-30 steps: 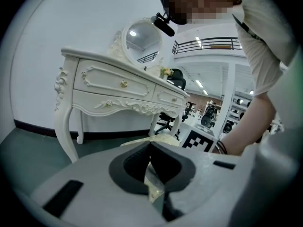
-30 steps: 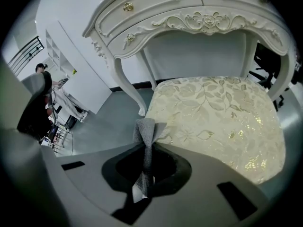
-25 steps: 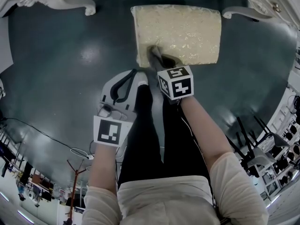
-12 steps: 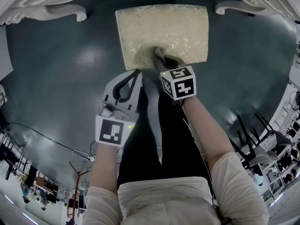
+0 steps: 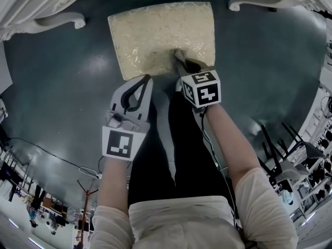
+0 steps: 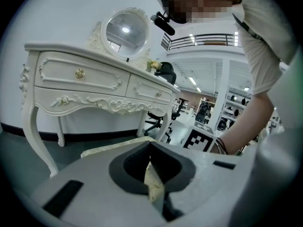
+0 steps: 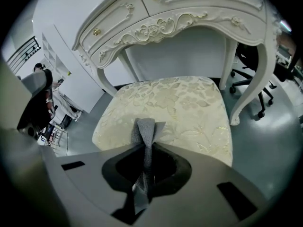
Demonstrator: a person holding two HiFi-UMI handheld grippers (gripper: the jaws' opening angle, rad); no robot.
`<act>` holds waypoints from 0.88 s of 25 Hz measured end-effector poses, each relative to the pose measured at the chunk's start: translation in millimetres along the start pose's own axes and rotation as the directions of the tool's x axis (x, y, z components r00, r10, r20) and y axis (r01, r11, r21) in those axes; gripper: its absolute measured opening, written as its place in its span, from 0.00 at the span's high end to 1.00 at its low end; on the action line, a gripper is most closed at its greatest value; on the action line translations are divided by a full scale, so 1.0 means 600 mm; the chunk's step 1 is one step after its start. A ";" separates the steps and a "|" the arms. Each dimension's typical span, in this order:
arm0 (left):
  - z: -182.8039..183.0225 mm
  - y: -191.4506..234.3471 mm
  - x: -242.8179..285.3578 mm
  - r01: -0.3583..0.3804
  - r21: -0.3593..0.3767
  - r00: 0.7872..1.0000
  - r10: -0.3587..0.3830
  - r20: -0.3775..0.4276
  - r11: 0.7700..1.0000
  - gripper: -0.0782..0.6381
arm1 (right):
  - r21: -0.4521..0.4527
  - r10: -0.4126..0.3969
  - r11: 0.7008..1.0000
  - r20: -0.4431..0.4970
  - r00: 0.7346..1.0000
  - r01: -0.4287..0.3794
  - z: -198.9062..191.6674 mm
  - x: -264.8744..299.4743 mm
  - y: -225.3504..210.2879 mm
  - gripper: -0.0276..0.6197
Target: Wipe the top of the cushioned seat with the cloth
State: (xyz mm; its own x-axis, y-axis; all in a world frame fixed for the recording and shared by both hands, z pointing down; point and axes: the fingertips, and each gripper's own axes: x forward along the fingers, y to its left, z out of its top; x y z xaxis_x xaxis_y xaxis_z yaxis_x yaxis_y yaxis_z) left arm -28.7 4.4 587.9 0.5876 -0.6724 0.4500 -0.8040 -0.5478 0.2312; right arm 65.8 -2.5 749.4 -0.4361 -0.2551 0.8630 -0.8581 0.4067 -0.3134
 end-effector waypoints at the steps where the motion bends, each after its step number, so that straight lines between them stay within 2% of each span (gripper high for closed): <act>1: 0.000 -0.006 0.007 0.002 0.000 1.000 -0.002 0.001 1.000 0.89 | 0.001 -0.002 1.000 0.001 1.000 0.002 -0.002 -0.003 -0.010 0.91; 10: 0.015 -0.073 0.067 0.030 0.012 1.000 -0.030 -0.009 0.999 0.89 | 0.024 -0.025 0.999 0.002 1.000 0.025 -0.013 -0.044 -0.096 0.91; 22: 0.027 -0.129 0.127 0.019 0.025 0.999 -0.018 -0.028 1.000 0.89 | 0.046 -0.040 0.998 -0.013 0.999 0.041 -0.028 -0.084 -0.186 0.91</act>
State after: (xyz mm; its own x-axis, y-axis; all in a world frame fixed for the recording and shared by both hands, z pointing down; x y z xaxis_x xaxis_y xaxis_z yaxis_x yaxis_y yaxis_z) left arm 79.6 -12.6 590.4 0.5993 -0.6479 0.4701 -0.7902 -0.5726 0.2183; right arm 187.8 -20.3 747.6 -0.3976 -0.2602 0.8799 -0.8869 0.3549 -0.2959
